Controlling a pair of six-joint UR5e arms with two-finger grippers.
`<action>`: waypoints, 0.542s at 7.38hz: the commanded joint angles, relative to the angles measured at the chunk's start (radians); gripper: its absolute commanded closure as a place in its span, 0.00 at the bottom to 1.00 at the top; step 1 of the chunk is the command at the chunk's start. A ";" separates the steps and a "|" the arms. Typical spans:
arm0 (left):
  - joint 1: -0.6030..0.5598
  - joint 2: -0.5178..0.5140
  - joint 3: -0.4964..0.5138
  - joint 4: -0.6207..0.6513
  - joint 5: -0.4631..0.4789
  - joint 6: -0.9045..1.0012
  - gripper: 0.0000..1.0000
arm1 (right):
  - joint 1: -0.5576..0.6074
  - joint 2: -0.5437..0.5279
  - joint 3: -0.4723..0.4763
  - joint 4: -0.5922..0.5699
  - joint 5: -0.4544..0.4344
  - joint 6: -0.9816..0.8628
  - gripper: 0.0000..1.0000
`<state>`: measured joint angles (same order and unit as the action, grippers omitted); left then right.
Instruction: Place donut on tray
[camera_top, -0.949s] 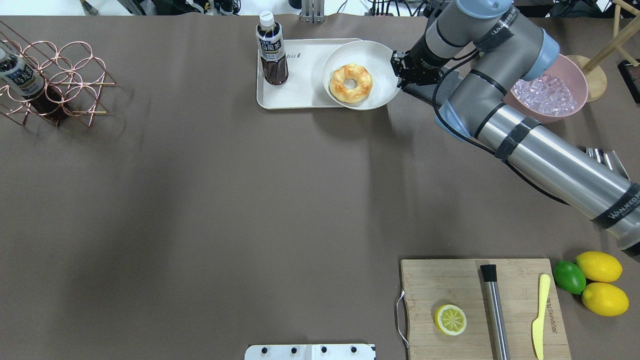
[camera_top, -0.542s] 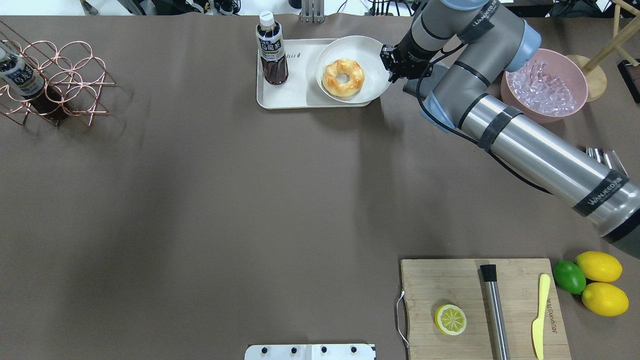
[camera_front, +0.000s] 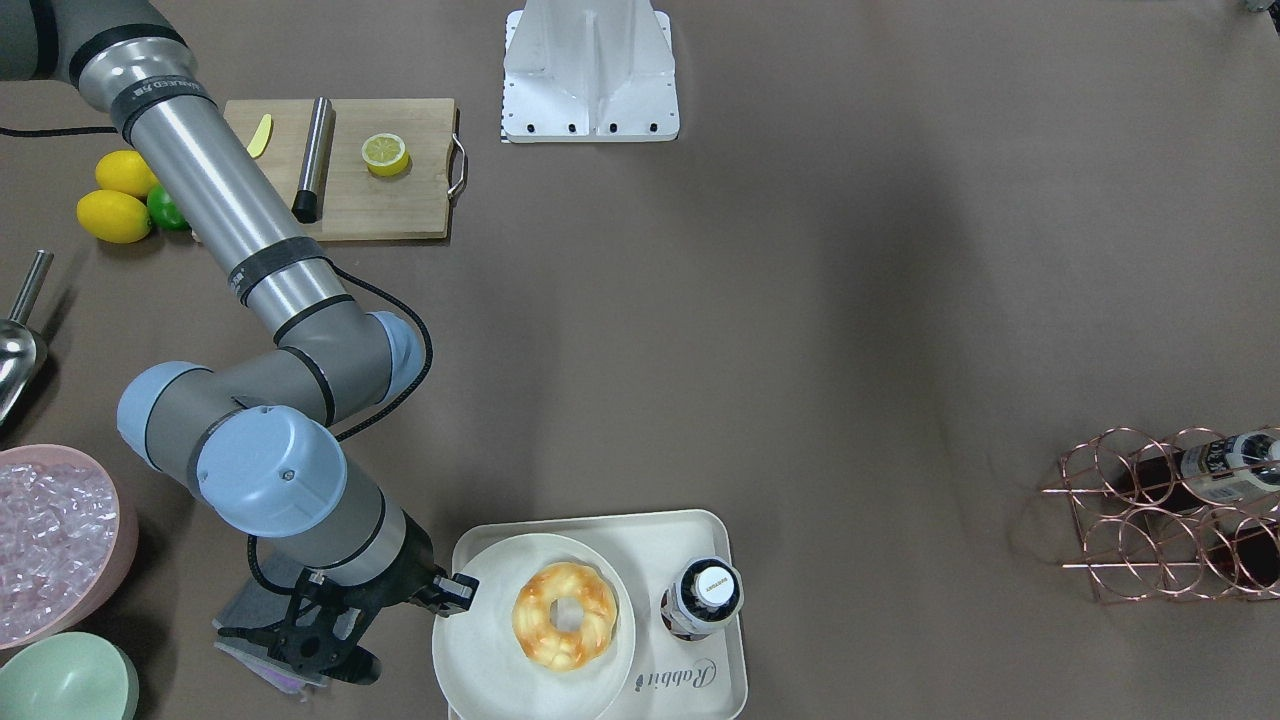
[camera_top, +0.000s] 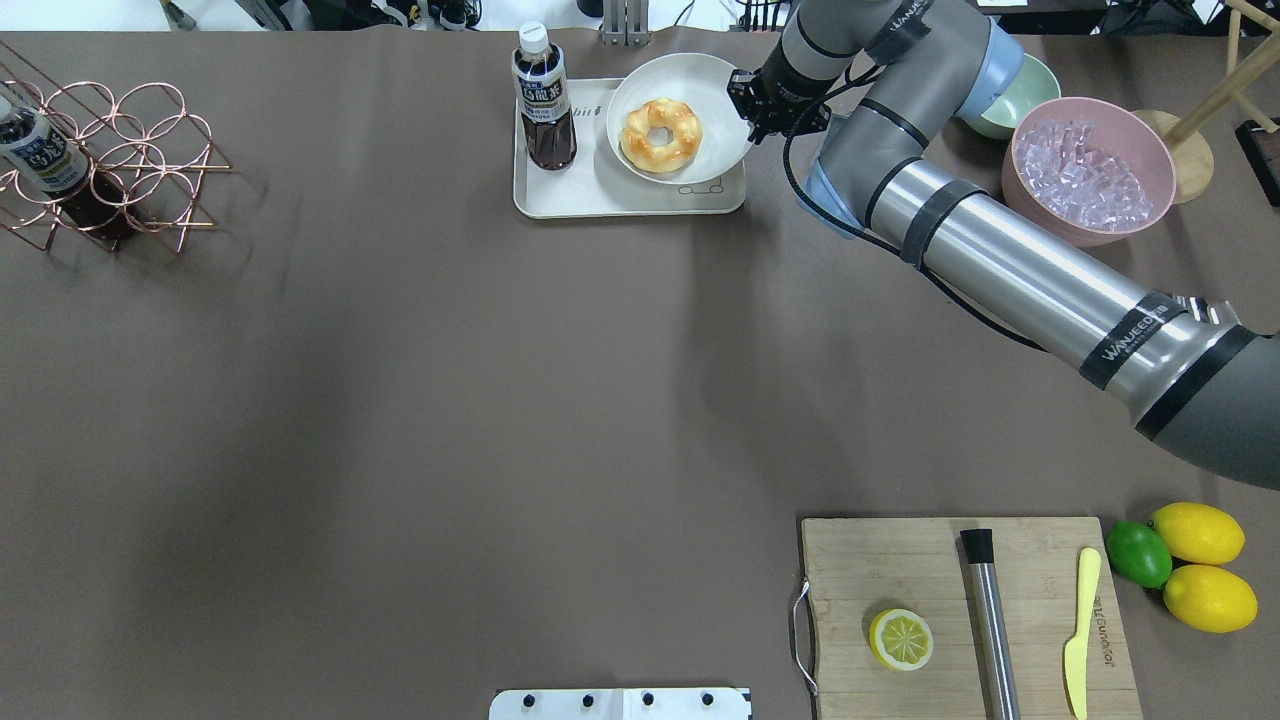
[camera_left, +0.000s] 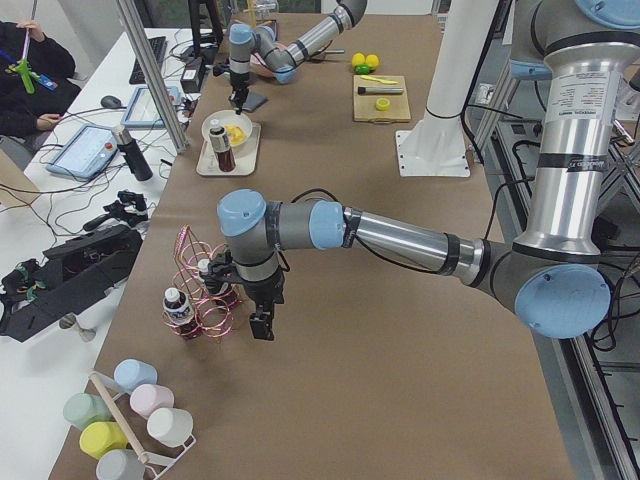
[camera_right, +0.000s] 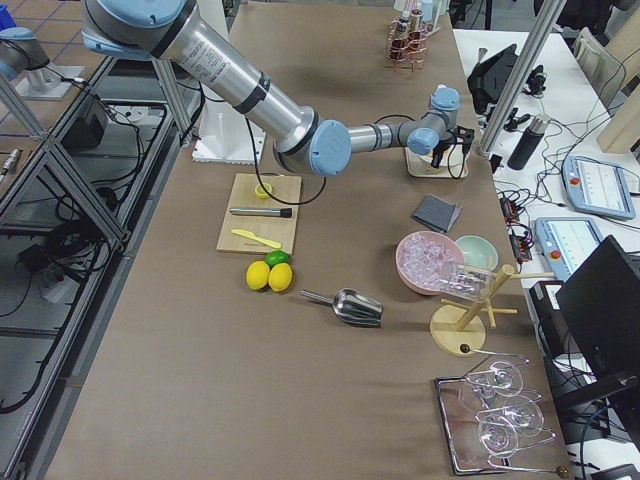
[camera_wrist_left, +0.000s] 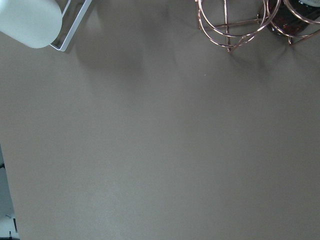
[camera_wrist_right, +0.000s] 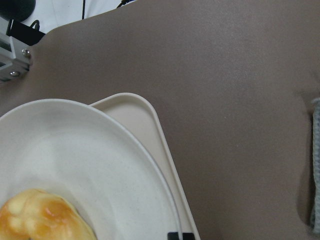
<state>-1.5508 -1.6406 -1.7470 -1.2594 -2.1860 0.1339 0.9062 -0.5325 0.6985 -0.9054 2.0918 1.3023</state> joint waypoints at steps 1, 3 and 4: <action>0.000 -0.008 -0.002 0.000 0.000 -0.017 0.02 | -0.007 0.014 -0.013 0.008 -0.021 0.029 1.00; 0.000 -0.010 -0.003 0.000 0.000 -0.017 0.02 | -0.033 0.011 -0.013 0.038 -0.079 0.034 0.00; 0.000 -0.018 0.000 0.002 0.002 -0.017 0.02 | -0.032 0.011 -0.013 0.039 -0.079 0.037 0.00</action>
<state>-1.5508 -1.6498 -1.7493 -1.2593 -2.1853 0.1168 0.8831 -0.5204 0.6860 -0.8804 2.0361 1.3335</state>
